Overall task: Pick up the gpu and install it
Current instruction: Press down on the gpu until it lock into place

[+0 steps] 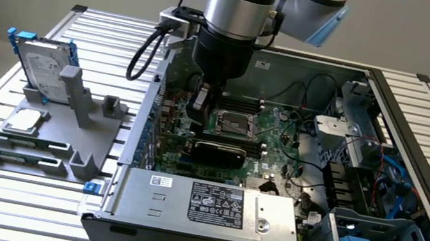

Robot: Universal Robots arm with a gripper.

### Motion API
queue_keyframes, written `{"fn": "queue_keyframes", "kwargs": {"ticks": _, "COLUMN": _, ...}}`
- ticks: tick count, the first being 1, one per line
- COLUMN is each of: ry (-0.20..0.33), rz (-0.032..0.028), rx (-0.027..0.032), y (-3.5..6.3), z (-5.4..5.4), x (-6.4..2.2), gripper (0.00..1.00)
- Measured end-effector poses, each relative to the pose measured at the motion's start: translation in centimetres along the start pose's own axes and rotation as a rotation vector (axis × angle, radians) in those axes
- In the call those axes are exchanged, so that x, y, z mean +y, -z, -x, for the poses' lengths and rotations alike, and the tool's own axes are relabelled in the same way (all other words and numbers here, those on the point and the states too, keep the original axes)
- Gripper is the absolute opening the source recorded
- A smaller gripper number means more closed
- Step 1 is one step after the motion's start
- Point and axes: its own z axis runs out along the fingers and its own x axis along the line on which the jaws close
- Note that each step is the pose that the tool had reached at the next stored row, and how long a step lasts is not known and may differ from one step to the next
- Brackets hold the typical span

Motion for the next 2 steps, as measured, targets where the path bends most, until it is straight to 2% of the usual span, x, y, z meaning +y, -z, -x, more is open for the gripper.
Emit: {"fn": "queue_keyframes", "kwargs": {"ticks": 2, "ry": -0.001, "rz": 0.0001, "rx": -0.0001, "y": 0.0, "z": 0.0, "x": 0.0, "gripper": 0.11}}
